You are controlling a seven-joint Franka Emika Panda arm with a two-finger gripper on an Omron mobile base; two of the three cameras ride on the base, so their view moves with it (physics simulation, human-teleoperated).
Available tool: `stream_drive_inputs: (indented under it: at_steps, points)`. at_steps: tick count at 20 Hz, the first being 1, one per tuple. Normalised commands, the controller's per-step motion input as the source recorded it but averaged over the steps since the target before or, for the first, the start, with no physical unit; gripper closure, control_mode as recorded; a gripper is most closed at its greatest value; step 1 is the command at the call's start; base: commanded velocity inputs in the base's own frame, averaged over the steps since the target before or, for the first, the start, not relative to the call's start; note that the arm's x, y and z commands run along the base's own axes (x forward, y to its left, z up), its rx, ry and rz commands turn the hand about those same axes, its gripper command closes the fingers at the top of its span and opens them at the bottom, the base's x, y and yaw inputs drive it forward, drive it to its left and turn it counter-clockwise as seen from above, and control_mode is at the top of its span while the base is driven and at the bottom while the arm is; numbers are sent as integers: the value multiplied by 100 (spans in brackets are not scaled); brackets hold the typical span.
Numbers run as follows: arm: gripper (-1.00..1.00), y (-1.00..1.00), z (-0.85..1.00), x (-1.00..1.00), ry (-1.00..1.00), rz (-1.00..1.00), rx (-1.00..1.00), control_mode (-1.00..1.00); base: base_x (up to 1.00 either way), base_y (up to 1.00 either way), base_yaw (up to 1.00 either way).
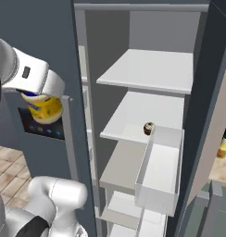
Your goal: Place the mayonnaise and mustard from the counter to the top shelf of the fridge. If the existing items in the fridge are on the top shelf, move them to other shelves.
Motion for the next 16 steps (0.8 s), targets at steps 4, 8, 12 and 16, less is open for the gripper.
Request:
stream_drive_inputs:
  at_steps: [4,8,12,16]
  points:
    - [100,-58,48,95,-21,-18,0,-100,0,0,0]
    - [100,-86,3,99,-15,-12,0,-100,0,0,0]
    - [100,-76,-9,97,-17,-6,0,-100,0,0,0]
    - [100,-50,-9,100,-25,0,0,-100,0,0,0]
